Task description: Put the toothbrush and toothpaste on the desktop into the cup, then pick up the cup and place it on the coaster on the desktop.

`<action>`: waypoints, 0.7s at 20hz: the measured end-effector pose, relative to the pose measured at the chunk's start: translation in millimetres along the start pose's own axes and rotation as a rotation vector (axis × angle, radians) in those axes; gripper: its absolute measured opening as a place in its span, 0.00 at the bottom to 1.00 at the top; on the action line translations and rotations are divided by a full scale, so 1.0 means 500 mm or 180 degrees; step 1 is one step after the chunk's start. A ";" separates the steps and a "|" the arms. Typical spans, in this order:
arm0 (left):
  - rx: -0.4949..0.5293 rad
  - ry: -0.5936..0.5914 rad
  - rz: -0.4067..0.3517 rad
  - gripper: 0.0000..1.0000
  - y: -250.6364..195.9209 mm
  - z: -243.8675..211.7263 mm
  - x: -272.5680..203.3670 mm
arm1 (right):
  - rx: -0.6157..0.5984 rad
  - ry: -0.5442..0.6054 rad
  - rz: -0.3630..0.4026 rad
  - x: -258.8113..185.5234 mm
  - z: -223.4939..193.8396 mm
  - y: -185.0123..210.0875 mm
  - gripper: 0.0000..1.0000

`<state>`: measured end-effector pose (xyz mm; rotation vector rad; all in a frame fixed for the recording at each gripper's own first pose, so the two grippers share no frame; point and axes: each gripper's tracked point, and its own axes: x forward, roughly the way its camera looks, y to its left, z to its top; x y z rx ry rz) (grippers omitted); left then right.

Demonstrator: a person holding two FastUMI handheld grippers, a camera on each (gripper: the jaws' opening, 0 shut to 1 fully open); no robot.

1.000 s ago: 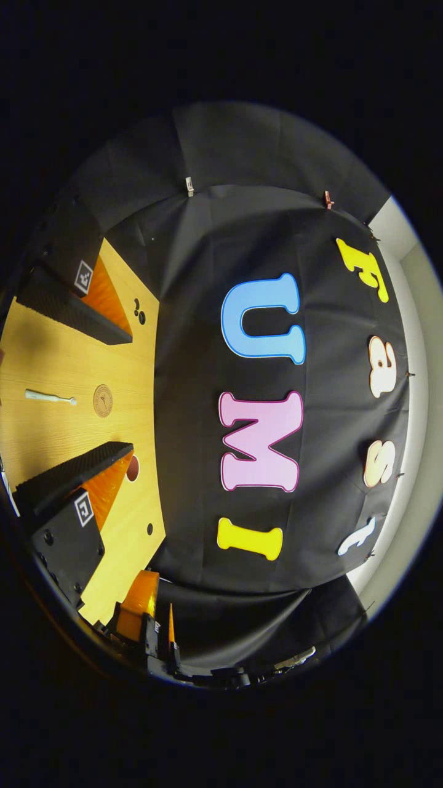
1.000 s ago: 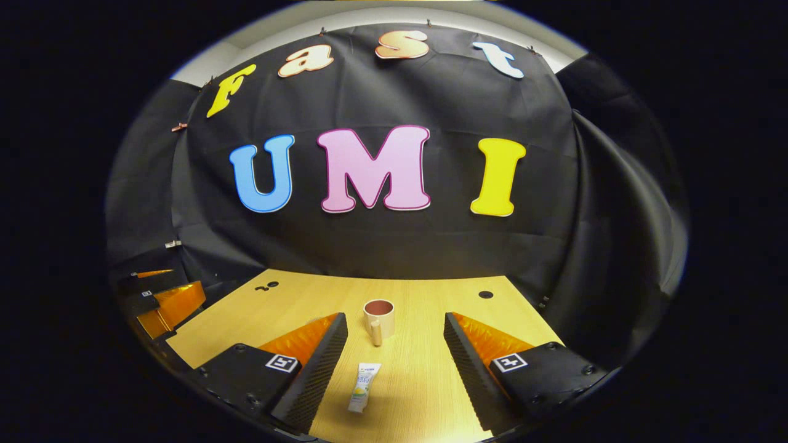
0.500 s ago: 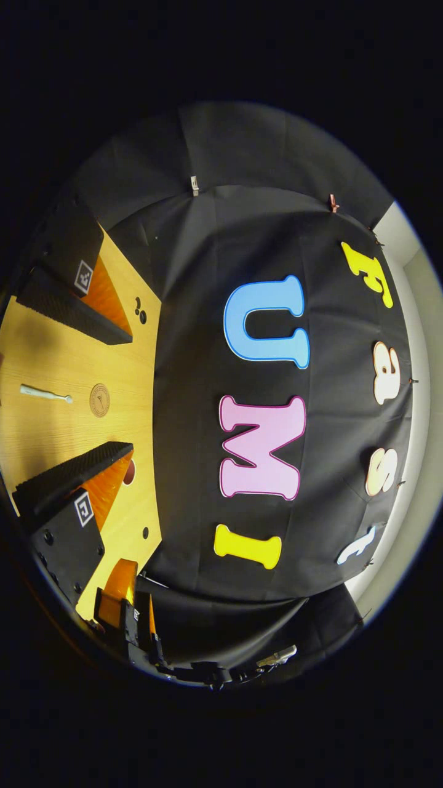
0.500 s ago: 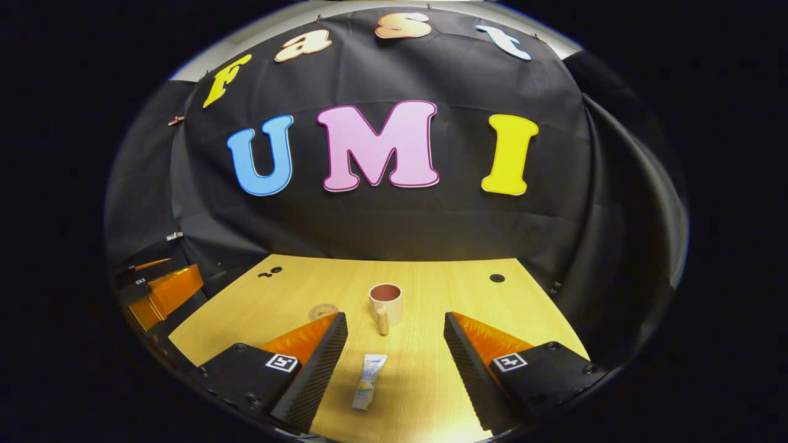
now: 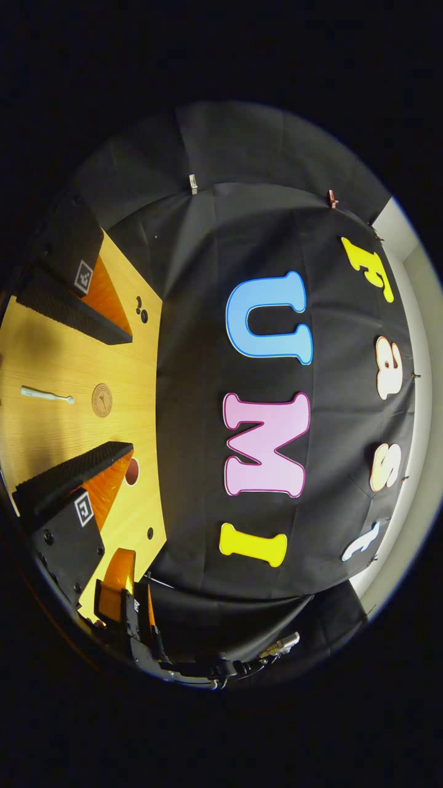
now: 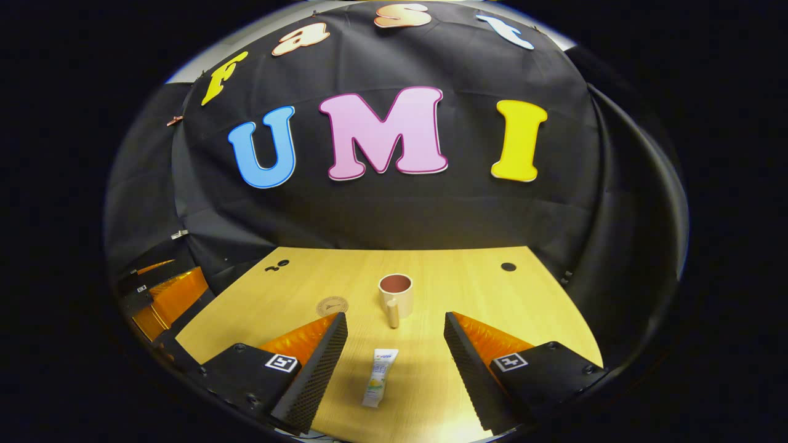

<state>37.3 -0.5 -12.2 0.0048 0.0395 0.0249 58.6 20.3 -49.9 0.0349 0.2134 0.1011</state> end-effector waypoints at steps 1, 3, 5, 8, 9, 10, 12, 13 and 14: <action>0.0000 0.0012 0.0030 1.00 0.006 -0.006 0.002 | 0.0012 0.0049 0.0022 0.009 -0.005 0.001 0.98; -0.0032 0.0065 0.0094 1.00 0.015 -0.017 0.004 | 0.0008 0.0203 0.0089 0.031 -0.027 0.012 0.98; -0.0079 0.0112 0.0164 1.00 0.025 -0.032 0.001 | -0.0036 0.0390 0.0144 0.057 -0.054 0.019 0.98; -0.0124 0.0211 0.0310 1.00 0.046 -0.060 -0.010 | -0.0039 0.0780 0.0146 0.100 -0.117 0.025 0.98; -0.0146 0.0260 0.0357 1.00 0.053 -0.075 -0.015 | -0.0027 0.0927 0.0133 0.119 -0.141 0.028 0.98; -0.0169 0.0309 0.0410 1.00 0.060 -0.088 -0.020 | -0.0012 0.1071 0.0135 0.133 -0.166 0.034 0.98; -0.0198 0.0397 0.0538 1.00 0.080 -0.113 -0.029 | -0.0038 0.1319 0.0160 0.164 -0.223 0.042 0.98; -0.0209 0.0451 0.0615 1.00 0.093 -0.128 -0.031 | -0.0078 0.1396 0.0194 0.178 -0.248 0.048 0.99; -0.0224 0.0506 0.0698 1.00 0.105 -0.141 -0.034 | -0.0112 0.1487 0.0207 0.186 -0.276 0.053 0.98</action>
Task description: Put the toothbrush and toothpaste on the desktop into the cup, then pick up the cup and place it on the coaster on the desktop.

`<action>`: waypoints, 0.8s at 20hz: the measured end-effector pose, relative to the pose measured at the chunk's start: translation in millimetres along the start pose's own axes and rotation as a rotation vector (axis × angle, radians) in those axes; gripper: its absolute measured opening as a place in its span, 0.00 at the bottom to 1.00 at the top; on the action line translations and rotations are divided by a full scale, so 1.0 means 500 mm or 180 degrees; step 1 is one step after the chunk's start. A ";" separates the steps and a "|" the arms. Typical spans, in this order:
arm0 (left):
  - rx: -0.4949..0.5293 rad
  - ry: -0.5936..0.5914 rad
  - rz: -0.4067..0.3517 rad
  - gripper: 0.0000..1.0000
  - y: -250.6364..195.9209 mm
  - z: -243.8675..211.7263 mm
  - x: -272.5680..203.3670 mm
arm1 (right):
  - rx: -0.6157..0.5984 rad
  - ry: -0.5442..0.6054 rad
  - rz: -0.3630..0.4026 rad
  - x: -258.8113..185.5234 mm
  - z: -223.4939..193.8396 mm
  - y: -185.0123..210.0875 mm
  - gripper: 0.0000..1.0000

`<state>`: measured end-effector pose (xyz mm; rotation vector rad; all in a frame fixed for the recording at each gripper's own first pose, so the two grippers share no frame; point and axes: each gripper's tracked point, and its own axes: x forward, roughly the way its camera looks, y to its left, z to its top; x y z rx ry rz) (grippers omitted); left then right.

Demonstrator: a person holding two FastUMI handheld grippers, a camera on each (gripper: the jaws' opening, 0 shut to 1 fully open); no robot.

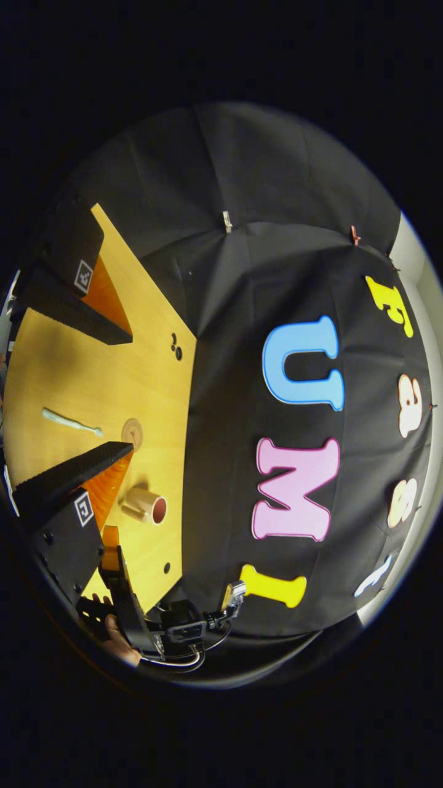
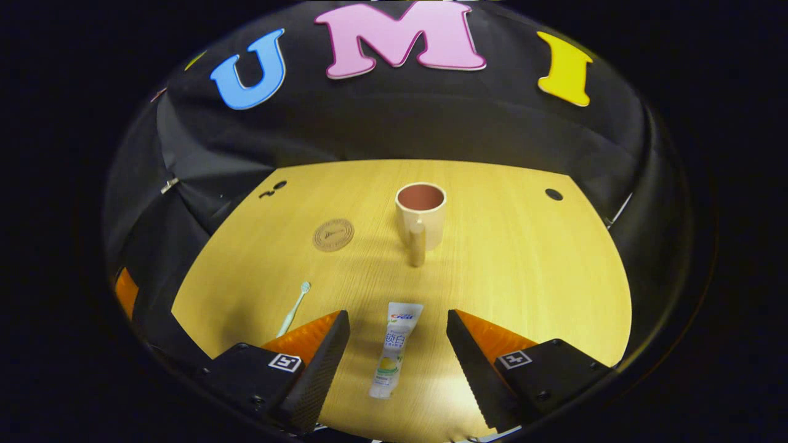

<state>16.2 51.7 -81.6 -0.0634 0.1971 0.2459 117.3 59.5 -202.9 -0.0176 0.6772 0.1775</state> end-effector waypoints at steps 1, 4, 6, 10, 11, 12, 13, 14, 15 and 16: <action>-0.0027 0.0053 0.0081 1.00 0.014 -0.014 -0.001 | -0.0003 0.0100 0.0018 0.019 -0.020 0.006 0.98; -0.0104 0.0166 0.0231 1.00 0.038 -0.043 0.000 | 0.0008 0.0331 -0.0005 0.061 -0.066 0.006 0.99; -0.0081 0.0225 0.0306 1.00 0.050 -0.060 0.002 | 0.0009 0.0474 -0.0076 0.083 -0.093 -0.003 0.98; -0.0049 0.0316 0.0380 1.00 0.056 -0.077 0.005 | 0.0032 0.0659 -0.0152 0.116 -0.125 -0.013 0.99; -0.0044 0.0328 0.0383 1.00 0.054 -0.080 0.006 | 0.0032 0.0707 -0.0168 0.117 -0.132 -0.014 0.99; -0.0030 0.0336 0.0379 1.00 0.051 -0.083 0.007 | 0.0017 0.0766 -0.0199 0.121 -0.139 -0.015 0.99; -0.0014 0.0341 0.0374 1.00 0.050 -0.087 0.004 | 0.0001 0.0830 -0.0213 0.130 -0.150 -0.012 0.99; -0.0001 0.0347 0.0367 1.00 0.048 -0.088 0.007 | -0.0006 0.0904 -0.0224 0.135 -0.160 -0.009 0.99; 0.0007 0.0357 0.0354 1.00 0.045 -0.088 0.009 | -0.0037 0.0961 -0.0260 0.133 -0.166 -0.008 0.99; 0.0012 0.0363 0.0335 1.00 0.040 -0.086 0.011 | -0.0079 0.0923 -0.0250 0.144 -0.163 -0.008 0.99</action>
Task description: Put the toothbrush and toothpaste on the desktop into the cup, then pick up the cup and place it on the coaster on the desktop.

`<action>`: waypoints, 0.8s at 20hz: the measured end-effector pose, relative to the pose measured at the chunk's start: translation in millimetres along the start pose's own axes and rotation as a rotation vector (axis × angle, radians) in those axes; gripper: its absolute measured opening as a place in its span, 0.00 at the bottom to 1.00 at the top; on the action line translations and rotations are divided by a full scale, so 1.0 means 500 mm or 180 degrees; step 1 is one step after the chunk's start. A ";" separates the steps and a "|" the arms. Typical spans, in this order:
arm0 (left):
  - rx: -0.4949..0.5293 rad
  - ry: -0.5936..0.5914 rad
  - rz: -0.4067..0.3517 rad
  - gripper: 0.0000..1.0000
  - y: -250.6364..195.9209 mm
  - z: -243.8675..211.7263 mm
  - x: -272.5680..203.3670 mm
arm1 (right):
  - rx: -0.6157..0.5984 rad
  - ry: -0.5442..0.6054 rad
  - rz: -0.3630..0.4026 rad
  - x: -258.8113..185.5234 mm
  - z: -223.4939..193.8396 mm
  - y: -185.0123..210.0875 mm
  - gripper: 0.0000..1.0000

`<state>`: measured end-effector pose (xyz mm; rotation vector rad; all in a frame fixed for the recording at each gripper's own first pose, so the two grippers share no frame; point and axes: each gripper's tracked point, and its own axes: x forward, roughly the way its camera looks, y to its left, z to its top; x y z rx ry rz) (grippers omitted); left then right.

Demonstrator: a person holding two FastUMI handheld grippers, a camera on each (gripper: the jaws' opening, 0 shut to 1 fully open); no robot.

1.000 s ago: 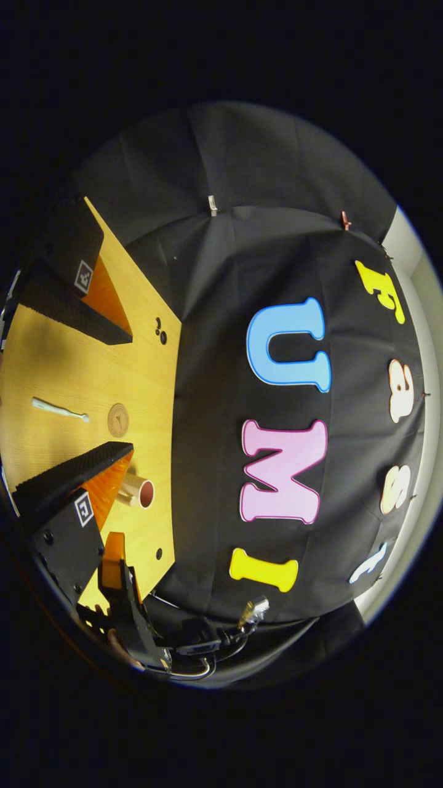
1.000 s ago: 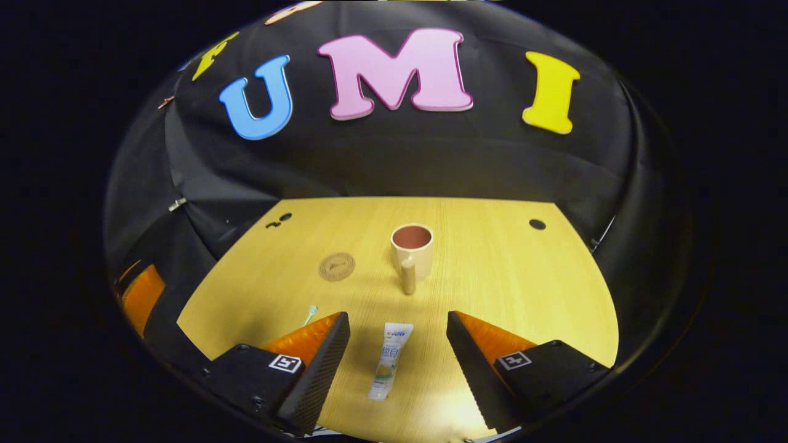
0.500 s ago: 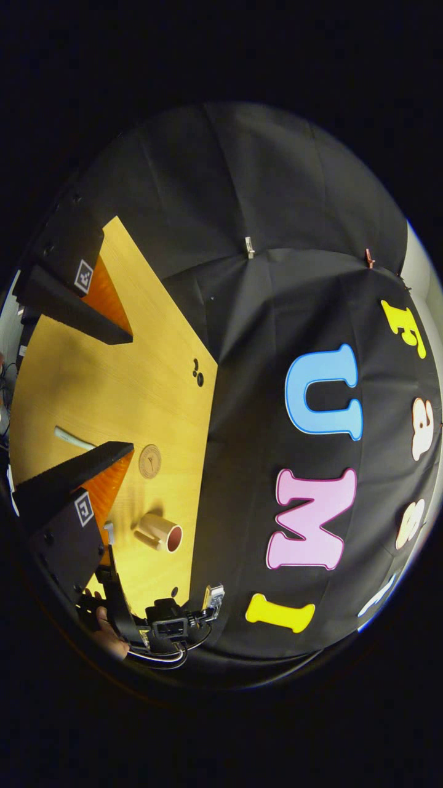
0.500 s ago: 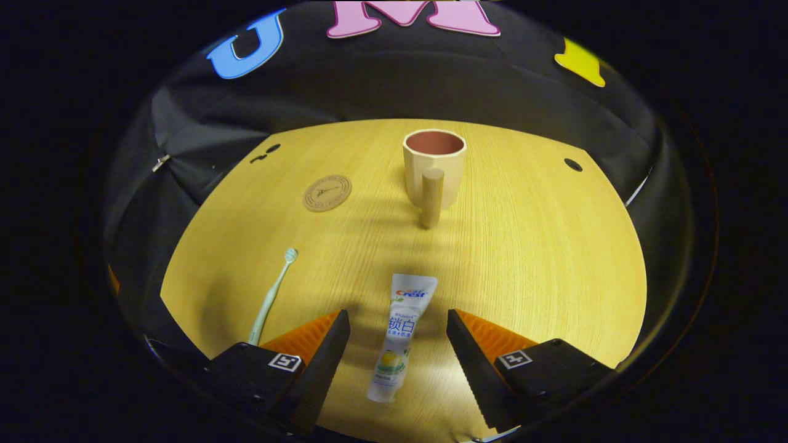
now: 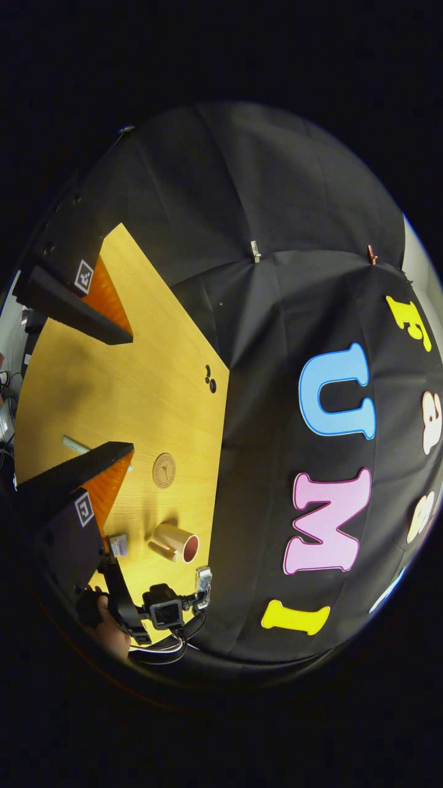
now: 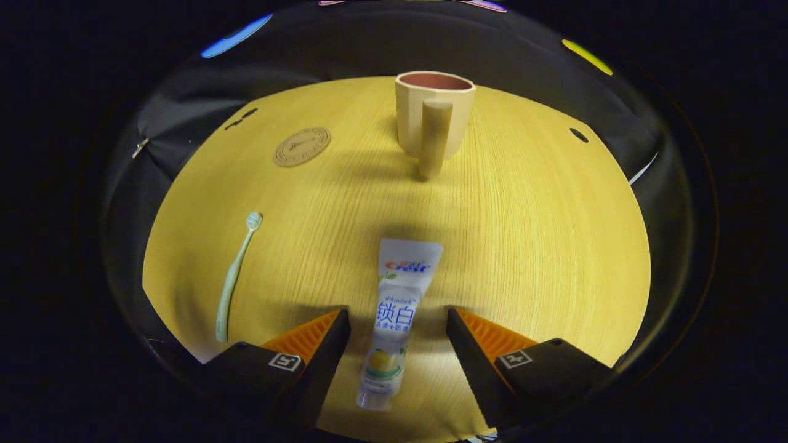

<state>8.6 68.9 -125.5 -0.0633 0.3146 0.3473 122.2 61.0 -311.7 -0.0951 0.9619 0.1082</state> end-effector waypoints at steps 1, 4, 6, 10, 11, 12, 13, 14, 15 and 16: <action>0.0006 -0.0003 -0.0015 1.00 -0.003 0.000 0.000 | -0.0032 0.0014 -0.0026 -0.006 -0.004 0.002 0.98; 0.0031 0.0004 -0.0071 1.00 -0.014 0.001 0.003 | -0.0007 0.0092 -0.0039 -0.001 -0.005 0.007 0.95; 0.0057 0.0013 -0.0106 1.00 -0.018 -0.002 0.003 | 0.0067 0.0164 -0.0067 -0.005 -0.001 -0.001 0.75; 0.0085 0.0034 -0.0187 1.00 -0.030 -0.010 0.005 | -0.0062 0.0326 0.0084 -0.004 0.002 -0.001 0.31; 0.0096 0.0047 -0.0193 1.00 -0.030 -0.015 0.005 | -0.0152 0.0344 0.0130 0.002 -0.002 -0.001 0.34; 0.0102 0.0065 -0.0204 1.00 -0.032 -0.018 0.009 | -0.0229 0.0330 0.0158 0.000 -0.001 -0.001 0.34; 0.0100 0.0091 -0.0214 1.00 -0.033 -0.026 0.009 | -0.0224 0.0302 0.0177 0.001 -0.002 -0.002 0.33; 0.0095 0.0117 -0.0230 1.00 -0.036 -0.031 0.010 | -0.0191 0.0235 0.0192 -0.003 0.001 -0.003 0.29; 0.0094 0.0146 -0.0246 1.00 -0.040 -0.036 0.012 | -0.0192 0.0220 0.0226 -0.001 0.000 -0.001 0.25; 0.0099 0.0173 -0.0264 1.00 -0.042 -0.040 0.015 | -0.0206 0.0184 0.0277 -0.003 0.004 -0.001 0.25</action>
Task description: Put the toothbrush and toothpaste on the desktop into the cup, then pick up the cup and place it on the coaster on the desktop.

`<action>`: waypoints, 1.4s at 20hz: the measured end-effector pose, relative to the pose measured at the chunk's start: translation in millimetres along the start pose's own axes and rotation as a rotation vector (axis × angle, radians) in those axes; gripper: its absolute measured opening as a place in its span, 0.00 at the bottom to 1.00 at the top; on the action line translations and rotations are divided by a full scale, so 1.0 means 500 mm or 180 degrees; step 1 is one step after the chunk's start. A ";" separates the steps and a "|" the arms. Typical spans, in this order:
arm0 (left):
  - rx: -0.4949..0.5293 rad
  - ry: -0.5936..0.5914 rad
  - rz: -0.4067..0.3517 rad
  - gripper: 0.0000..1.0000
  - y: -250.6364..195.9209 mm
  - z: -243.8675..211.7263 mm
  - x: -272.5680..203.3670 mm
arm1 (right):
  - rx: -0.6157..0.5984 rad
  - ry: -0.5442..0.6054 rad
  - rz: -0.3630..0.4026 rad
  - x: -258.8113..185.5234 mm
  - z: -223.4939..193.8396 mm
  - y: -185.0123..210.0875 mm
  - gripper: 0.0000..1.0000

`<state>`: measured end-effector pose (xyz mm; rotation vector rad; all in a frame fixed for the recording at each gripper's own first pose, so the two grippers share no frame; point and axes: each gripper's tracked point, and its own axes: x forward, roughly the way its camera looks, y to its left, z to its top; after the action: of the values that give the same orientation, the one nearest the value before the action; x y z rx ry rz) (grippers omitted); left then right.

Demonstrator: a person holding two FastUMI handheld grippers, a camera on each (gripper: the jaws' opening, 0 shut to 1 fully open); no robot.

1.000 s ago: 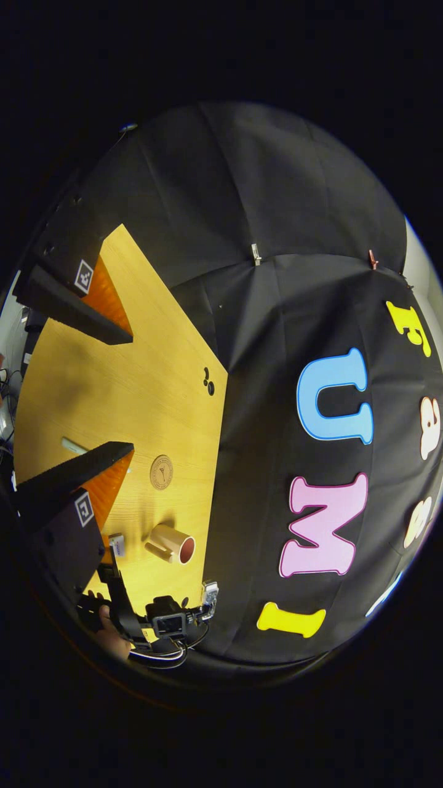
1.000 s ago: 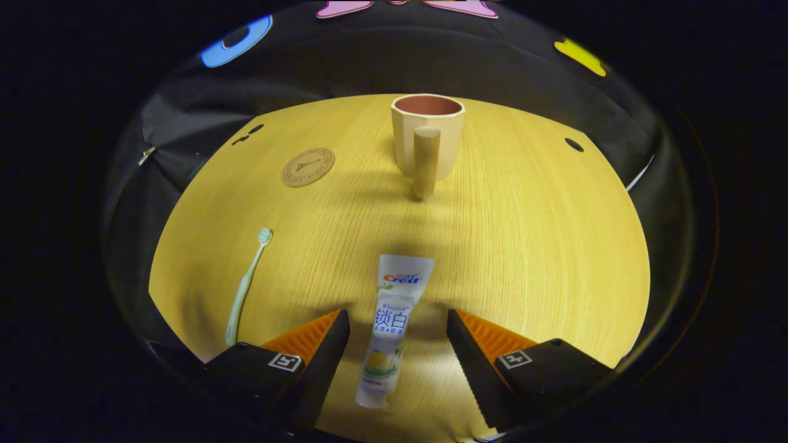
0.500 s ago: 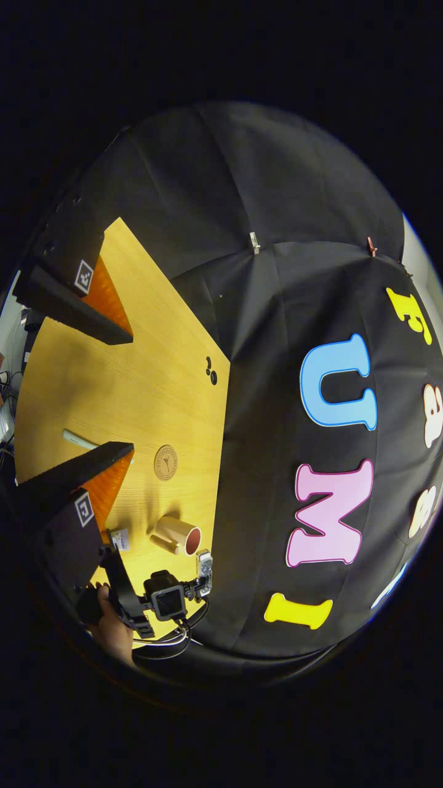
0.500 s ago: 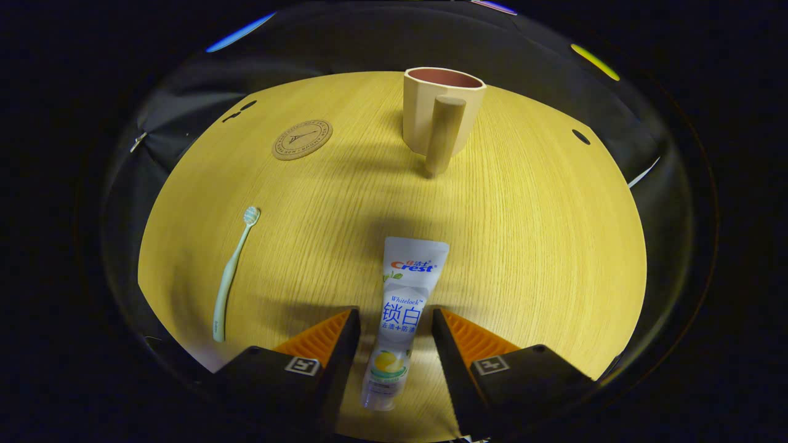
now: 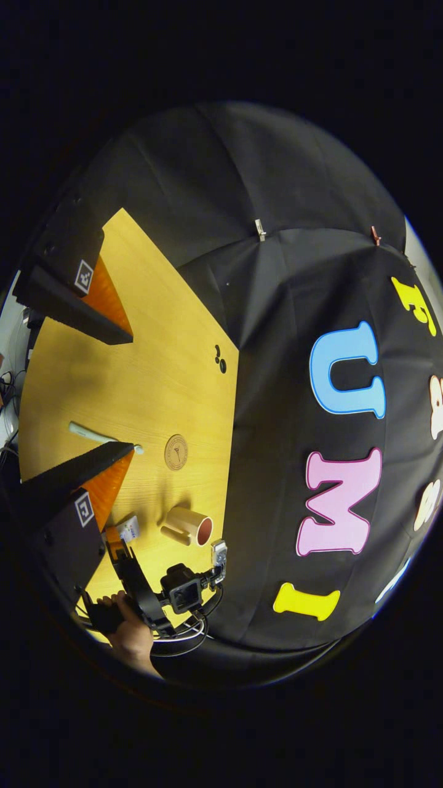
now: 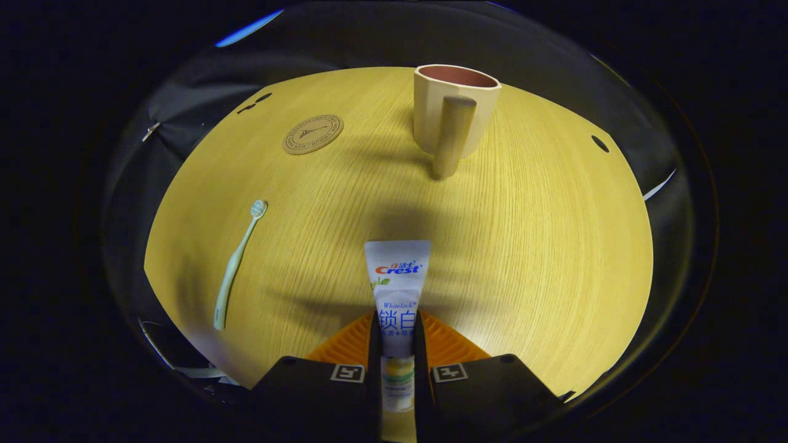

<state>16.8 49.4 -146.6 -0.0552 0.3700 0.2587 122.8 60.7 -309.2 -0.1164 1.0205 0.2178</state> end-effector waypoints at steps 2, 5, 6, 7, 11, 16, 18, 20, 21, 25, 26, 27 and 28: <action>0.0018 0.0046 -0.0050 1.00 -0.003 -0.005 0.011 | -0.0041 0.0000 0.0050 -0.004 -0.006 -0.005 0.21; 0.0036 0.0202 -0.0232 1.00 -0.020 -0.022 0.053 | -0.0133 -0.0098 -0.0008 -0.030 -0.015 -0.034 0.21; 0.0024 0.0310 -0.0340 1.00 -0.032 -0.033 0.072 | -0.0117 -0.0143 0.0013 -0.046 -0.017 -0.040 0.20; 0.0009 0.0403 -0.0420 1.00 -0.041 -0.045 0.095 | -0.0094 -0.0193 0.0041 -0.062 -0.018 -0.044 0.20; 0.0083 0.0926 -0.0742 0.99 -0.086 -0.103 0.184 | 0.0017 -0.0409 0.0057 -0.130 -0.022 -0.074 0.20; 0.0311 0.1560 -0.0761 0.97 -0.130 -0.181 0.264 | 0.0193 -0.0555 0.0146 -0.191 -0.038 -0.098 0.20; 0.0380 0.1819 -0.0722 0.93 -0.140 -0.217 0.279 | 0.0212 -0.0602 0.0142 -0.206 -0.042 -0.111 0.20; 0.0446 0.1976 -0.0671 0.81 -0.145 -0.239 0.291 | 0.0224 -0.0632 0.0150 -0.216 -0.044 -0.125 0.20; 0.0469 0.2054 -0.0653 0.80 -0.146 -0.248 0.290 | 0.0236 -0.0652 0.0152 -0.222 -0.045 -0.133 0.20; 0.0510 0.2168 -0.0616 0.69 -0.159 -0.250 0.295 | 0.0295 -0.0723 0.0182 -0.238 -0.037 -0.156 0.20; 0.0521 0.2227 -0.0628 0.68 -0.162 -0.250 0.299 | 0.0313 -0.0743 0.0197 -0.239 -0.033 -0.159 0.20; 0.0542 0.2260 -0.0642 0.65 -0.162 -0.251 0.300 | 0.0331 -0.0769 0.0208 -0.239 -0.027 -0.162 0.20; 0.0561 0.2333 -0.0644 0.55 -0.164 -0.251 0.300 | 0.0334 -0.0790 0.0214 -0.238 -0.023 -0.165 0.20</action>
<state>129.3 -6.6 -317.5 -0.0117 1.1077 -0.0062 72.6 -36.8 -213.6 0.0400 0.7875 0.2332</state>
